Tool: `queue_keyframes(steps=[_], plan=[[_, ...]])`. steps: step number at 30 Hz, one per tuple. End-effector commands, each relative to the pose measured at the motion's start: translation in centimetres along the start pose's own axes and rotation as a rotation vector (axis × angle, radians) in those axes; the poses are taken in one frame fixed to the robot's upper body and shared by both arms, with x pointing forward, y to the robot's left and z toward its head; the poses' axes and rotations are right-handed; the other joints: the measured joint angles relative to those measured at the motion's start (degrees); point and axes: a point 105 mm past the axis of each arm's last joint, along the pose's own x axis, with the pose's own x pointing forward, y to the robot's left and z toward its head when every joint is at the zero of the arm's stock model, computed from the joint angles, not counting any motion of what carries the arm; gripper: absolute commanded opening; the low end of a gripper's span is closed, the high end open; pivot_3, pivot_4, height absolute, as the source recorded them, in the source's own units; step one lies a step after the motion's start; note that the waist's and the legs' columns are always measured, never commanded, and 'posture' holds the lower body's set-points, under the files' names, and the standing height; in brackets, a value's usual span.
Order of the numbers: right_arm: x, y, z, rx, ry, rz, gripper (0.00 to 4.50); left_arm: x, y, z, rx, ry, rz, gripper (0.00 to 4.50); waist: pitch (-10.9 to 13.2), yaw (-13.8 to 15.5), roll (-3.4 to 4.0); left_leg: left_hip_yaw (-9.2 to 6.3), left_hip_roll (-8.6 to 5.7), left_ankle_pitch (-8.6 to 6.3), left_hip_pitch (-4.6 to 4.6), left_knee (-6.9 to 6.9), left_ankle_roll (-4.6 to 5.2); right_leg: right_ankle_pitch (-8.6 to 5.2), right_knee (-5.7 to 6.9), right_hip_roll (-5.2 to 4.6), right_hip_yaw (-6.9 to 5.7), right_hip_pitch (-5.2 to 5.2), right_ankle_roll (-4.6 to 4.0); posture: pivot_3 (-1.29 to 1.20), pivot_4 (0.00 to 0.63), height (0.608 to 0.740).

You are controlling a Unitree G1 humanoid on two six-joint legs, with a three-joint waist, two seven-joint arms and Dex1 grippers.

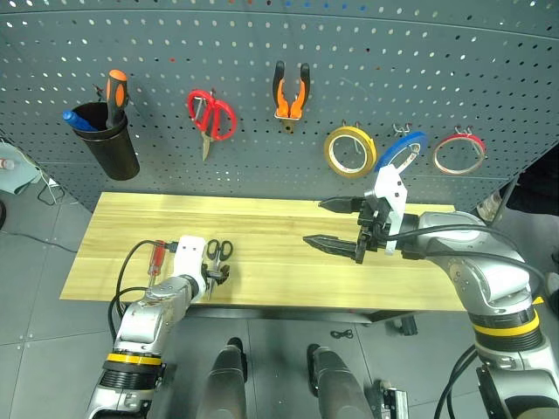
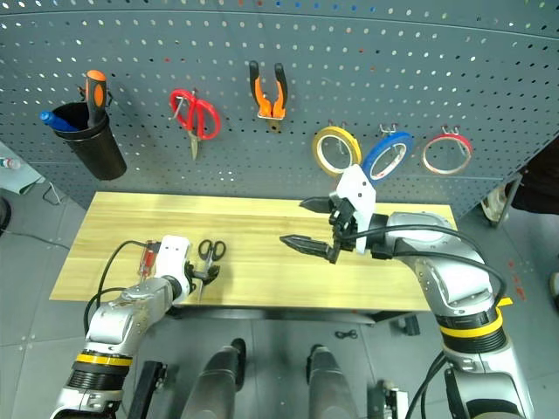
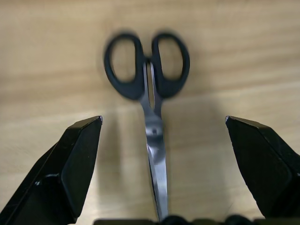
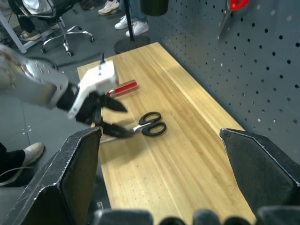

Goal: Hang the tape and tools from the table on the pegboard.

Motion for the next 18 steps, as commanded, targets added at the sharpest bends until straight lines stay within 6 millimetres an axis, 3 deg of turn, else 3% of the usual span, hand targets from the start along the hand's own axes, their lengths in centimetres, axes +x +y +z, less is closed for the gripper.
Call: queue_keyframes(steps=[1,7,8,10,18], plan=[[-0.4,0.8,2.2,-0.057,-0.042,0.040,4.47,0.4,0.1,-0.5,0.015,0.025,0.005,4.50,0.6,-0.1,-0.06,0.00,0.00,0.00,0.00,-0.01,0.00,0.02,0.01,0.00,0.00,-0.03,0.02,-0.05,0.383,0.740],[-0.3,1.0,2.6,-0.070,-0.044,0.045,4.47,1.1,-0.7,-1.9,-0.008,0.086,-0.026,4.50,1.1,-0.5,0.04,0.00,0.00,0.00,0.00,-0.01,0.00,0.06,0.02,-0.01,0.00,-0.03,0.13,-0.07,0.399,0.740],[-0.4,1.0,2.6,-0.069,-0.042,0.043,4.50,1.1,-0.9,-1.9,-0.005,0.090,-0.036,4.24,1.1,-0.5,0.05,0.00,-0.01,0.00,0.00,-0.01,0.00,0.03,0.02,-0.02,0.00,-0.02,0.10,-0.07,0.399,0.740],[-0.4,1.1,2.4,-0.066,-0.040,0.041,4.50,1.1,-1.1,-2.1,-0.002,0.094,-0.042,3.70,1.2,-0.6,0.10,0.00,-0.01,0.00,0.00,0.00,0.00,0.01,0.01,-0.03,0.01,-0.02,0.06,-0.08,0.396,0.740],[-0.4,1.6,2.2,-0.070,-0.042,0.017,4.50,0.2,-0.6,-2.9,-0.003,0.106,-0.018,0.09,1.2,-1.8,0.14,0.00,-0.04,0.00,0.00,0.00,-0.01,0.05,0.00,-0.04,0.01,-0.01,0.16,-0.11,0.348,0.740]])
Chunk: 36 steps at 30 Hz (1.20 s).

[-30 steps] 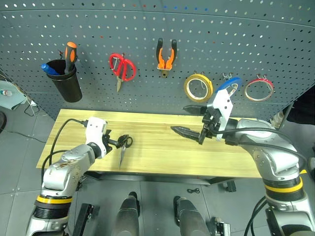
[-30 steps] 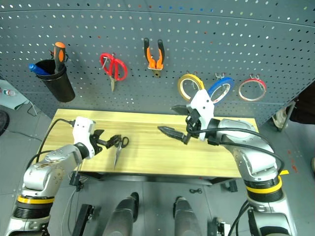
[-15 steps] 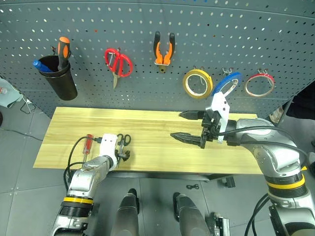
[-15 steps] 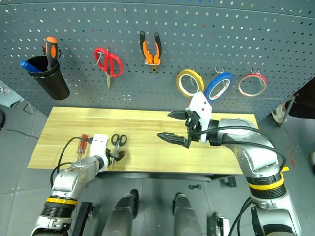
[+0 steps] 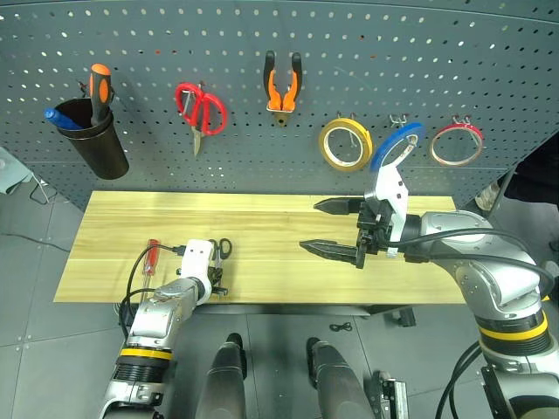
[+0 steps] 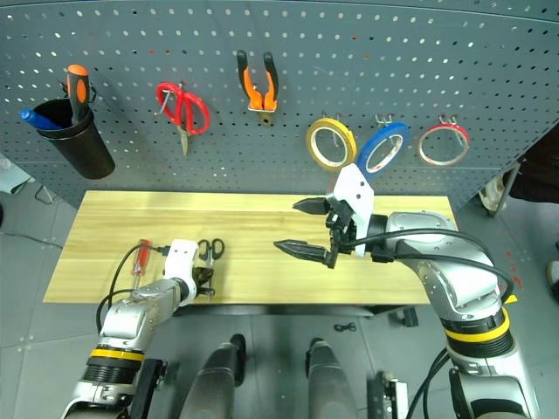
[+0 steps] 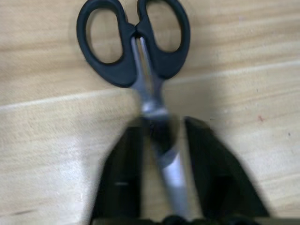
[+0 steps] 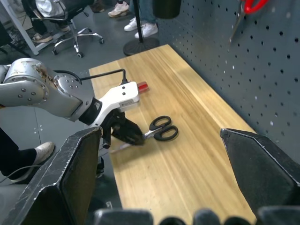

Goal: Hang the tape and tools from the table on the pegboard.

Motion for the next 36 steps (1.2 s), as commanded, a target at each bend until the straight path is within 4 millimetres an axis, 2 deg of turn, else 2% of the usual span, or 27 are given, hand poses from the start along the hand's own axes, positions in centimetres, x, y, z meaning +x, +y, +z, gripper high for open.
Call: queue_keyframes(steps=[1,5,8,16,22,25,27,32,36], plan=[[-0.2,0.3,1.3,-0.055,-0.039,-0.014,4.50,-0.4,-0.2,-2.0,0.003,0.058,-0.001,0.08,0.0,-0.3,0.00,0.00,0.00,0.00,0.00,0.00,0.00,0.00,0.00,0.00,0.00,0.00,-0.01,-0.10,0.346,0.740],[-0.1,0.2,1.2,-0.055,-0.045,-0.029,4.50,-0.9,-0.1,-1.4,0.013,0.028,0.004,0.08,0.0,-0.7,0.00,0.00,0.00,0.00,0.01,-0.02,0.00,-0.04,0.00,0.00,0.00,-0.03,-0.08,-0.07,0.348,0.740],[-0.2,0.2,1.0,-0.061,-0.057,-0.045,4.50,-1.8,0.0,0.2,0.055,-0.062,0.021,0.08,0.0,-0.8,0.00,0.00,0.00,0.00,0.00,-0.03,0.00,-0.04,-0.04,0.00,0.00,-0.02,-0.08,-0.04,0.335,0.740],[-0.1,0.3,2.2,-0.090,-0.140,-0.082,4.50,-6.4,-0.7,5.1,0.133,-0.407,0.023,0.08,0.0,0.1,-0.01,0.00,0.01,-0.01,-0.06,-0.15,-0.01,0.09,-0.09,0.00,-0.01,-0.11,0.15,0.01,0.302,0.740],[-0.3,-1.2,4.9,-0.153,-0.256,-0.161,4.50,-10.6,-2.6,9.0,0.193,-0.679,0.007,0.08,0.0,0.4,-0.02,0.02,-0.02,-0.01,-0.17,-0.13,-0.01,0.05,-0.22,-0.03,-0.01,-0.11,0.06,0.05,0.287,0.740],[-0.4,-1.4,6.2,-0.178,-0.306,-0.163,4.50,-11.7,-2.9,10.6,0.202,-0.754,0.032,0.08,-0.1,0.7,-0.03,0.01,-0.02,0.00,-0.18,-0.13,-0.01,0.13,-0.21,-0.03,-0.02,-0.12,0.19,0.06,0.277,0.740],[-0.5,-1.3,7.5,-0.196,-0.353,-0.150,4.50,-12.5,-2.9,12.4,0.201,-0.828,0.055,0.08,-0.1,1.1,-0.04,0.00,-0.02,0.00,-0.18,-0.13,-0.01,0.16,-0.21,-0.02,-0.03,-0.10,0.25,0.07,0.272,0.740],[-0.3,-1.8,9.5,-0.227,-0.412,-0.137,4.50,-13.6,-2.9,16.0,0.245,-0.950,0.103,0.08,-0.1,1.7,-0.05,0.00,-0.02,0.00,-0.24,-0.04,0.00,0.21,-0.20,0.00,-0.04,-0.10,0.33,0.07,0.262,0.740],[-0.2,-2.3,10.5,-0.251,-0.439,-0.140,4.50,-13.8,-2.9,17.8,0.271,-0.998,0.122,0.08,-0.1,1.8,-0.05,-0.01,-0.05,0.00,-0.41,0.05,0.00,0.30,-0.28,-0.02,-0.04,-0.14,0.37,0.06,0.264,0.740]])
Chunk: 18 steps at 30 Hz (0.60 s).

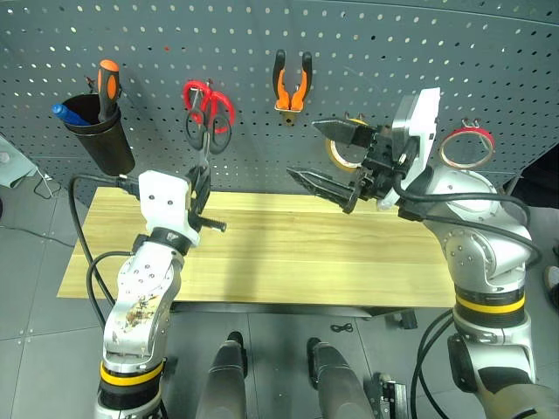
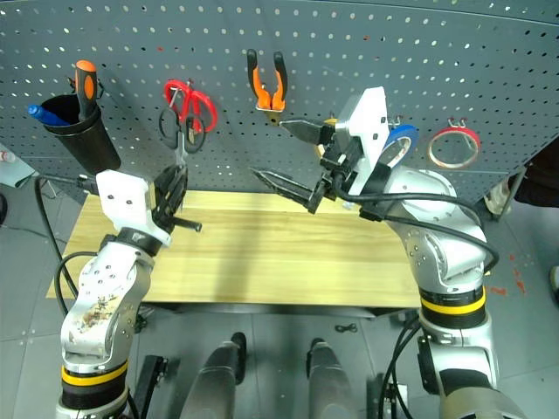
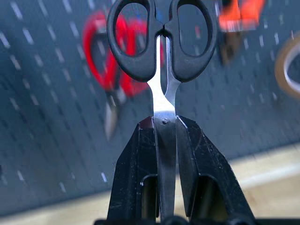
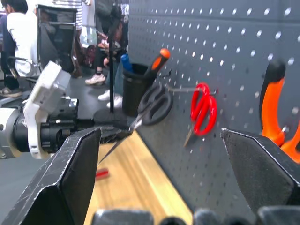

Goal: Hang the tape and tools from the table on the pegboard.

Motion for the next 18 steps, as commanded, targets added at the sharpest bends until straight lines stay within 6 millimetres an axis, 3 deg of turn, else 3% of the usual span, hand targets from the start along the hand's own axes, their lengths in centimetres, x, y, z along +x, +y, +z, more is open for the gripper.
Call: queue_keyframes(steps=[1,10,18], plan=[[0.0,-0.5,2.1,-0.064,-0.071,-0.008,4.50,0.7,0.6,1.1,0.034,-0.050,0.028,0.08,0.0,0.0,0.00,0.00,0.00,0.00,-0.01,0.02,0.00,0.07,0.00,0.00,0.00,0.00,-0.10,0.06,0.264,0.740],[0.0,-0.7,2.0,-0.081,-0.058,-0.016,4.50,1.3,1.0,0.1,0.039,-0.012,0.055,0.08,0.0,0.0,0.00,-0.02,0.00,0.00,-0.05,0.15,0.00,0.22,0.07,0.00,-0.03,0.00,-0.28,0.06,0.246,0.740],[-0.1,-0.8,1.7,-0.084,-0.039,-0.022,4.50,3.8,1.3,-0.9,0.029,0.040,0.036,0.08,-0.1,0.0,0.01,-0.04,0.00,0.01,-0.15,0.35,0.00,0.29,0.10,0.00,-0.05,0.00,-0.16,0.04,0.232,0.740]])
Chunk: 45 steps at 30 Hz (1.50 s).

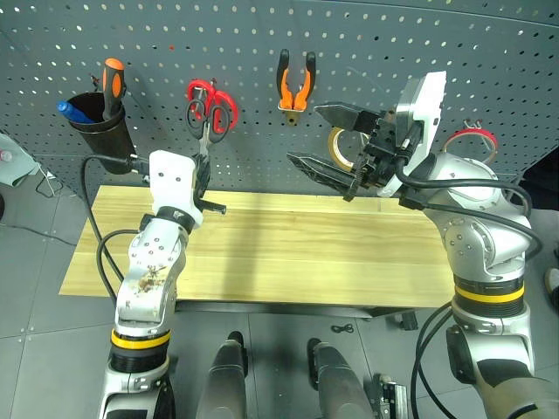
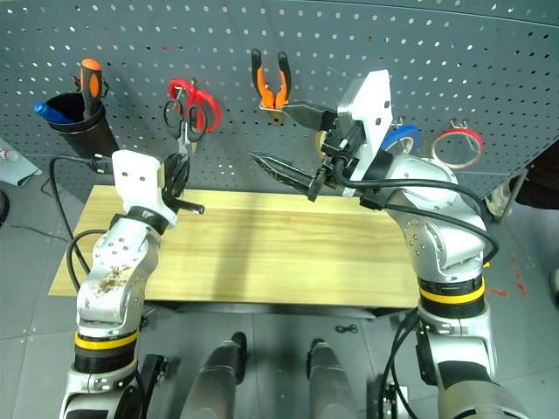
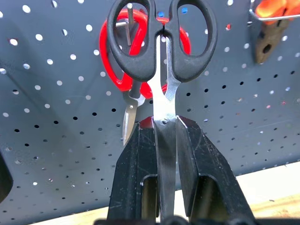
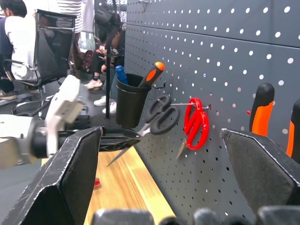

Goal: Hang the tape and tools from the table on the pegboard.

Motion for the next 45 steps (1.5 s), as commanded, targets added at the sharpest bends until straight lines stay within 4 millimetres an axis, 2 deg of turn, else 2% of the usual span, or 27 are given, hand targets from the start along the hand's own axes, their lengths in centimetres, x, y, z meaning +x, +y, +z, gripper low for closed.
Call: queue_keyframes(steps=[1,3,6,9,12,15,18,20,23,26,28,30,35,37,40,43,45], plan=[[-0.3,-0.1,1.1,-0.053,-0.022,-0.010,4.50,0.9,0.5,0.7,0.012,-0.025,0.016,0.08,-0.1,0.0,-0.01,0.00,0.00,0.00,0.00,0.00,0.00,0.01,0.00,0.00,0.00,0.00,-0.01,0.04,0.232,0.740],[-0.4,0.0,0.9,-0.052,-0.014,-0.009,4.50,1.2,0.6,0.5,0.012,-0.017,0.021,0.08,-0.3,0.0,-0.01,-0.01,0.00,0.00,-0.01,-0.01,0.00,0.02,0.00,0.00,-0.01,0.00,-0.03,0.04,0.228,0.740],[-0.5,0.4,0.2,-0.041,0.011,-0.001,4.50,1.1,0.4,-0.2,0.005,0.000,0.016,1.55,-0.3,-0.1,-0.08,-0.01,0.00,0.00,-0.01,-0.02,0.00,0.03,0.00,-0.01,-0.01,0.00,-0.05,0.04,0.227,0.740],[-0.7,1.0,-0.8,-0.017,0.042,0.008,4.50,0.0,0.4,-2.0,0.010,0.055,0.021,2.97,-0.4,-0.2,-0.07,-0.01,0.00,0.00,0.00,-0.02,0.00,0.04,0.02,0.00,-0.01,0.00,-0.06,0.04,0.229,0.740],[-1.0,2.3,-3.3,0.013,0.139,0.037,4.50,-1.8,0.7,-4.3,0.023,0.129,0.018,4.44,-0.4,-0.3,-0.07,-0.01,0.01,0.00,0.01,-0.04,0.00,0.05,0.04,-0.01,-0.01,0.00,-0.07,0.05,0.245,0.740],[-1.2,4.6,-6.5,0.003,0.247,0.093,4.50,-4.0,1.5,-7.7,0.014,0.261,0.027,4.48,-0.4,-0.2,-0.07,-0.01,0.01,0.00,0.02,-0.03,0.00,0.04,0.07,0.00,-0.01,-0.02,-0.07,0.06,0.261,0.740],[-0.8,6.4,-8.1,0.026,0.293,0.140,4.50,-5.6,2.8,-10.3,0.002,0.373,0.040,4.48,-0.4,-0.2,-0.08,-0.01,0.01,0.01,0.01,-0.01,-0.01,0.04,0.09,0.00,-0.01,-0.05,-0.07,0.08,0.282,0.740],[-0.2,7.7,-8.8,0.049,0.315,0.193,4.50,-6.5,4.7,-11.6,0.010,0.450,0.065,4.48,-0.4,-0.2,-0.08,-0.01,0.02,0.02,0.04,0.03,-0.03,0.00,0.14,0.00,-0.01,-0.06,0.04,0.08,0.287,0.740],[1.4,8.7,-8.7,0.070,0.299,0.247,4.50,-6.9,7.8,-12.9,0.024,0.547,0.110,4.48,-0.4,-0.2,-0.08,-0.01,0.08,0.03,0.14,0.01,-0.02,-0.08,0.20,0.03,-0.03,-0.05,0.18,0.09,0.306,0.740],[2.6,8.8,-7.9,0.091,0.275,0.271,4.50,-6.9,9.3,-13.6,0.008,0.618,0.104,4.48,-0.4,0.0,-0.10,-0.01,0.09,0.04,0.12,0.01,-0.02,-0.07,0.23,0.04,-0.04,-0.10,0.18,0.10,0.321,0.740],[4.2,8.9,-6.9,0.109,0.259,0.308,4.50,-6.5,11.5,-14.4,-0.011,0.679,0.100,4.48,-0.4,0.2,-0.13,-0.01,0.09,0.04,0.12,0.01,-0.02,-0.08,0.23,0.03,-0.04,-0.07,0.18,0.10,0.337,0.740],[4.7,8.9,-6.4,0.111,0.267,0.325,4.50,-6.4,12.5,-14.6,-0.015,0.709,0.099,4.48,-0.3,0.2,-0.21,-0.01,0.10,0.04,0.09,-0.02,-0.02,-0.09,0.27,0.05,-0.05,-0.19,0.15,0.10,0.353,0.740],[5.1,8.3,-7.4,0.138,0.333,0.294,4.50,-7.0,12.4,-16.8,-0.053,0.801,0.036,4.48,-0.1,1.0,-0.19,0.00,0.09,0.03,0.00,-0.13,-0.01,-0.23,0.29,0.00,-0.06,-0.24,-0.20,0.10,0.390,0.740],[4.9,8.3,-7.9,0.135,0.359,0.288,4.50,-7.0,12.1,-17.5,-0.071,0.821,0.021,4.48,0.3,1.3,-0.25,0.00,0.08,0.02,-0.12,-0.12,-0.01,-0.41,0.71,0.00,-0.07,-0.55,-0.38,0.09,0.409,0.740],[4.5,8.2,-8.3,0.135,0.382,0.287,4.50,-6.8,11.7,-18.3,-0.079,0.839,0.009,4.48,1.6,1.4,-0.23,-0.08,0.11,0.04,-0.30,-0.08,-0.01,-0.54,1.21,0.07,-0.10,-0.95,-0.54,0.08,0.439,0.740],[4.3,8.1,-8.4,0.143,0.394,0.281,4.50,-6.4,11.2,-18.7,-0.103,0.846,-0.011,4.48,2.6,1.3,-0.23,-0.15,0.12,0.07,-0.30,0.01,-0.04,-0.67,1.40,0.10,-0.13,-0.96,-0.36,0.07,0.456,0.740],[4.2,8.0,-8.6,0.144,0.402,0.276,4.50,-6.4,10.9,-19.1,-0.114,0.861,-0.023,3.93,2.9,1.2,-0.21,-0.15,0.12,0.08,-0.30,0.03,-0.07,-0.68,1.43,0.09,-0.13,-0.97,-0.35,0.07,0.458,0.740]])
